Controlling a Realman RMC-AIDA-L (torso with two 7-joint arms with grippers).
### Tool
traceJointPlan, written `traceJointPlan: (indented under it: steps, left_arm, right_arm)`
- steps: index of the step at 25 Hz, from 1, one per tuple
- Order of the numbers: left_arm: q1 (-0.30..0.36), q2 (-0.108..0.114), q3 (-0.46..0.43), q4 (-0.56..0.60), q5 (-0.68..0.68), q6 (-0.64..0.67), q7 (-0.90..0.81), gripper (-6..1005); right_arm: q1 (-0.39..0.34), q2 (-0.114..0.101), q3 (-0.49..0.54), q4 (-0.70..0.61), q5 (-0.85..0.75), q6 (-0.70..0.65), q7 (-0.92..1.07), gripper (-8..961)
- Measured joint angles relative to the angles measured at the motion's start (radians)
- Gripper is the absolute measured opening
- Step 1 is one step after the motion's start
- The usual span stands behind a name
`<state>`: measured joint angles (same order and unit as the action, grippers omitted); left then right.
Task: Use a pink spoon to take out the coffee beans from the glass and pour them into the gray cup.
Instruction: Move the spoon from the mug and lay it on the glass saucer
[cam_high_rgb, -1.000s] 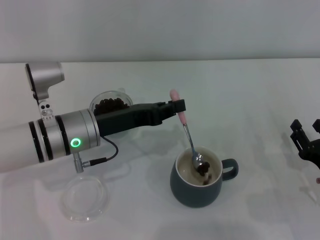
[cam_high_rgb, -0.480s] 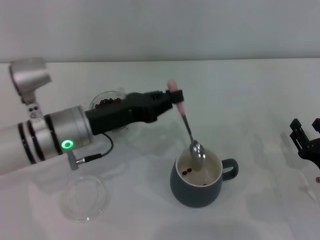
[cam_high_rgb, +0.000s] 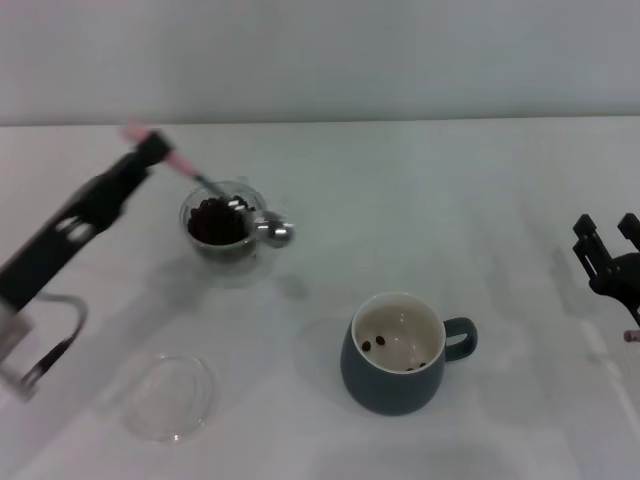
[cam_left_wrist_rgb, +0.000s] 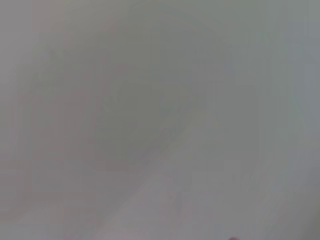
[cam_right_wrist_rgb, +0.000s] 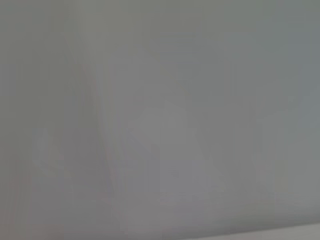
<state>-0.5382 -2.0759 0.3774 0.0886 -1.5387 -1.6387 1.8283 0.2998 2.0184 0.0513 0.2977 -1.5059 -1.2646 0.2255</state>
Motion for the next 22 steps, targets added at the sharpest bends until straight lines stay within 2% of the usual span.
traceJointPlan:
  steps: [3, 4, 5, 9, 12, 14, 18, 22]
  left_arm:
    - [0.107, 0.002, 0.0, 0.0, -0.069, -0.067, -0.005, 127]
    - [0.107, 0.002, 0.0, 0.0, -0.069, -0.067, -0.005, 127]
    - [0.168, 0.004, 0.0, 0.0, -0.1, -0.082, -0.022, 127]
    - [0.269, 0.013, 0.004, 0.042, -0.122, -0.05, -0.14, 127]
    - [0.318, 0.014, 0.007, 0.1, -0.091, -0.023, -0.229, 127]
    - [0.336, 0.018, 0.007, 0.124, -0.064, -0.01, -0.255, 127]
    - [0.351, 0.043, 0.008, 0.132, 0.006, 0.039, -0.284, 126]
    - [0.338, 0.05, 0.008, 0.134, 0.043, 0.099, -0.299, 126]
  right_arm:
    - [0.018, 0.0, 0.0, -0.003, 0.001, -0.002, 0.0, 644]
    - [0.024, 0.0, 0.001, -0.003, 0.002, -0.003, 0.0, 645]
    - [0.03, 0.0, 0.005, -0.004, 0.003, -0.003, 0.0, 646]
    - [0.047, 0.002, 0.042, -0.013, 0.004, 0.0, 0.0, 649]
    - [0.053, 0.003, 0.051, -0.027, 0.004, 0.006, 0.0, 651]
    - [0.057, 0.003, 0.052, -0.04, 0.004, 0.012, 0.0, 653]
    - [0.074, 0.003, 0.053, -0.053, 0.004, 0.037, 0.0, 656]
    - [0.088, 0.003, 0.053, -0.054, 0.004, 0.053, 0.0, 659]
